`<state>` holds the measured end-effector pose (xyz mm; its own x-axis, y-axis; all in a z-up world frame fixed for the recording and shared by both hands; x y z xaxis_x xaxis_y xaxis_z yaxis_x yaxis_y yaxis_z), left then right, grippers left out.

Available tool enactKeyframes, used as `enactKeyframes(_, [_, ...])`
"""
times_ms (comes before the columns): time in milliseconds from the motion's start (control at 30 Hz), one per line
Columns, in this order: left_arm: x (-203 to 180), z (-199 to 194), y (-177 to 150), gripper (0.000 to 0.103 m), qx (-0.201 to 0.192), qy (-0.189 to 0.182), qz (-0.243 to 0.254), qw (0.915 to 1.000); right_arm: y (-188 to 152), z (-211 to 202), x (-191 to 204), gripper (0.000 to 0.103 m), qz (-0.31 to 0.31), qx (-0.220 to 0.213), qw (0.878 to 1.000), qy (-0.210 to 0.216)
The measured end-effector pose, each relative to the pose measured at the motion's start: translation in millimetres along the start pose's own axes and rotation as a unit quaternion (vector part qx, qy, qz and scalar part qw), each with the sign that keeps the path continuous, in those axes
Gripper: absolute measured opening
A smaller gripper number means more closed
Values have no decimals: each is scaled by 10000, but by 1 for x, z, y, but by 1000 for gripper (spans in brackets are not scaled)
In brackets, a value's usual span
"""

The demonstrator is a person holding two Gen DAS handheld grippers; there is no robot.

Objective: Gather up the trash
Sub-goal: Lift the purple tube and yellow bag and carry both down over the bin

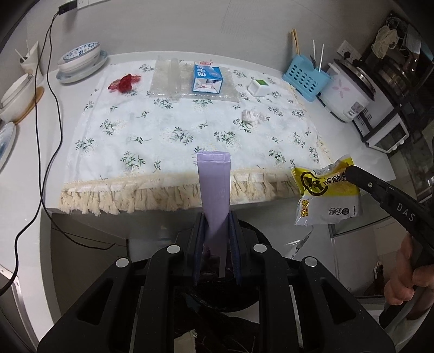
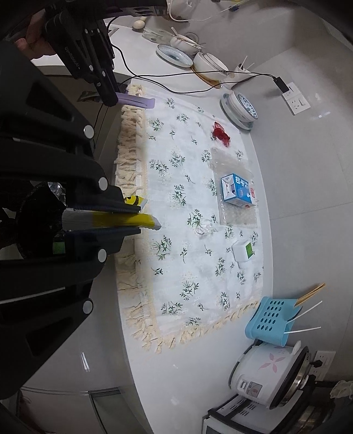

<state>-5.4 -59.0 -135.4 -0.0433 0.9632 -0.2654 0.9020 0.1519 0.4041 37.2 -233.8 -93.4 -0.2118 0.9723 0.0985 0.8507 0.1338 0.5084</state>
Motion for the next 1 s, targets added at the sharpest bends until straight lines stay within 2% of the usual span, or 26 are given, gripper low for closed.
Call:
enactKeyframes(467, [-23,33,-63,17,421,-62,205,9989,-67,-1,-15,9,-153,259,9995,-78])
enactKeyframes(667, [-30,55,-88,17,562,-98,214,9981,-96,13,-17,9,-283,381,9989,-9])
enactKeyframes(1000, [-30,102,-116,17,517,36,246,9984,-125,58,-19,9,-381,543,9978,50])
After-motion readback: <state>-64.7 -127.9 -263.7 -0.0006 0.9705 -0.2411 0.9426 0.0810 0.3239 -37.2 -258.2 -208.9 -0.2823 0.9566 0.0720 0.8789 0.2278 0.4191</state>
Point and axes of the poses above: each gripper's, at about its wrist camera, not at the fingertips, and z roughly the way its jaws point, x to its left, y to its top, the point moved 5 cm from there along z, roughly the way its jaws point, and after that the axes turned 5 degrees about -z, right-handed, at the moved point
